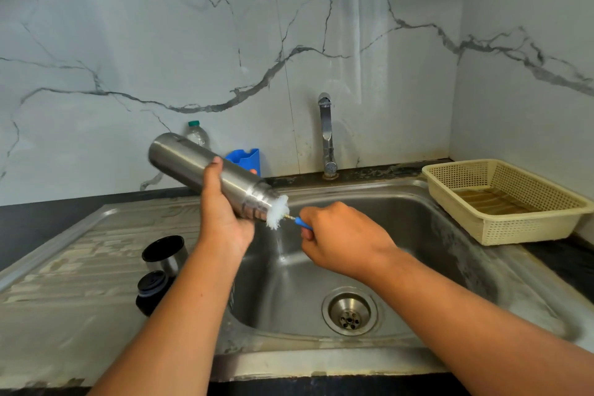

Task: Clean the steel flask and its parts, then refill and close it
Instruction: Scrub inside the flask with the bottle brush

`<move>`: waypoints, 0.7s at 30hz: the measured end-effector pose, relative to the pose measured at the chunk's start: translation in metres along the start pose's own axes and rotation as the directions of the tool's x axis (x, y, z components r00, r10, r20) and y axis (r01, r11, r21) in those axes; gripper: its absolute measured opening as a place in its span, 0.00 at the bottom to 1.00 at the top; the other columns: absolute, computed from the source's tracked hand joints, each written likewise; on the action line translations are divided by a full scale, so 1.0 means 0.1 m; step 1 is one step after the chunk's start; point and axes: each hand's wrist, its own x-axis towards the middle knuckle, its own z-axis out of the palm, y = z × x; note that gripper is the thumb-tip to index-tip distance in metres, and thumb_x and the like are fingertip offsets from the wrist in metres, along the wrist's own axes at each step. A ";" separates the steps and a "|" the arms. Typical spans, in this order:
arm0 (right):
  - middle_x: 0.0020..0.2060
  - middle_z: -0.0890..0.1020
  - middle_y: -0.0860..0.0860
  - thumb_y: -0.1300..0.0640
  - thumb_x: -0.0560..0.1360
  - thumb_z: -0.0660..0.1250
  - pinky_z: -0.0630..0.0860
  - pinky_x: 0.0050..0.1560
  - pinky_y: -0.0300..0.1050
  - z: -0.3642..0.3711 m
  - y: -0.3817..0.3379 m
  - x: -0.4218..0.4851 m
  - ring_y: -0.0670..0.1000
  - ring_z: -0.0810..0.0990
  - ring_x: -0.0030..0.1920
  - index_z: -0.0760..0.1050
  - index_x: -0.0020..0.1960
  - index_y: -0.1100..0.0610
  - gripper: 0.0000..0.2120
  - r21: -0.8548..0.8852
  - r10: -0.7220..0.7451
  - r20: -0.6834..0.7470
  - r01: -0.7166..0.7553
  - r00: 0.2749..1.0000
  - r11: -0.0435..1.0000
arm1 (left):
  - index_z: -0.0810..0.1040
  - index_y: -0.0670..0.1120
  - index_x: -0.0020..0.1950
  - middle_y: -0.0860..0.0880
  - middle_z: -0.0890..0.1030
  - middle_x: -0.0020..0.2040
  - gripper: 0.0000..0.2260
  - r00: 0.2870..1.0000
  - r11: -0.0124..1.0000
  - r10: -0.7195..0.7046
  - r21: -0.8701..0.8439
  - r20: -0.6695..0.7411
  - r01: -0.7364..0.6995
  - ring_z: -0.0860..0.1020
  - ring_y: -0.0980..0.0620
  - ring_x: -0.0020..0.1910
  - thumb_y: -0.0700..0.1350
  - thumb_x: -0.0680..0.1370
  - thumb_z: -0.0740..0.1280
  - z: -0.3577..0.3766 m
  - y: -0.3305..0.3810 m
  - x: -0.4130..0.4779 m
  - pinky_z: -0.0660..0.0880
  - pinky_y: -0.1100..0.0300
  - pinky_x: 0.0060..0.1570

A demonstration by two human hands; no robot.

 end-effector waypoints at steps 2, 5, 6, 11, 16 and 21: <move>0.34 0.73 0.49 0.54 0.78 0.61 0.67 0.32 0.46 0.03 -0.04 0.04 0.56 0.75 0.35 0.65 0.42 0.50 0.07 0.045 0.014 0.004 -0.014 1.000 0.999 | 0.76 0.44 0.69 0.44 0.85 0.44 0.26 1.000 0.997 -0.024 0.071 0.007 0.023 0.85 0.47 0.43 0.55 0.76 0.73 0.05 -0.13 -0.06 0.83 0.52 0.43; 0.34 0.74 0.49 0.55 0.77 0.62 0.71 0.32 0.48 -0.04 0.08 -0.02 0.55 0.76 0.35 0.66 0.40 0.50 0.08 0.056 0.023 0.004 -0.023 1.000 0.998 | 0.76 0.42 0.70 0.42 0.85 0.50 0.29 1.000 1.000 0.001 0.005 0.021 -0.001 0.85 0.45 0.45 0.55 0.74 0.75 0.07 -0.01 0.00 0.83 0.50 0.44; 0.33 0.75 0.49 0.55 0.77 0.62 0.72 0.33 0.49 -0.07 0.12 -0.04 0.55 0.76 0.34 0.65 0.39 0.50 0.09 0.044 0.019 0.003 -0.020 1.000 0.999 | 0.77 0.42 0.66 0.42 0.85 0.49 0.25 1.000 0.999 0.024 -0.037 0.014 -0.023 0.85 0.45 0.43 0.55 0.75 0.74 0.05 0.06 0.04 0.83 0.51 0.43; 0.36 0.78 0.51 0.54 0.77 0.62 0.73 0.34 0.48 -0.01 -0.06 -0.03 0.55 0.78 0.36 0.70 0.43 0.51 0.05 0.140 0.001 -0.021 0.002 1.000 0.990 | 0.77 0.43 0.67 0.43 0.84 0.47 0.26 0.998 0.999 -0.019 0.044 0.052 0.016 0.84 0.46 0.44 0.57 0.76 0.72 0.05 -0.05 -0.07 0.83 0.53 0.43; 0.35 0.76 0.49 0.55 0.76 0.64 0.74 0.36 0.49 0.06 0.02 0.02 0.55 0.78 0.38 0.67 0.38 0.49 0.10 0.280 0.179 -0.055 -0.157 0.982 0.947 | 0.77 0.44 0.68 0.42 0.83 0.54 0.27 0.993 0.993 -0.016 0.122 0.120 0.002 0.85 0.47 0.50 0.57 0.75 0.72 0.13 -0.12 -0.06 0.82 0.50 0.49; 0.38 0.79 0.49 0.53 0.78 0.63 0.80 0.39 0.51 0.07 0.14 0.04 0.55 0.80 0.39 0.73 0.46 0.47 0.03 0.202 0.305 -0.129 -0.276 0.943 0.940 | 0.77 0.50 0.62 0.45 0.85 0.57 0.24 0.996 0.918 -0.086 0.389 0.010 0.075 0.83 0.48 0.57 0.67 0.75 0.69 0.11 -0.25 -0.09 0.80 0.53 0.54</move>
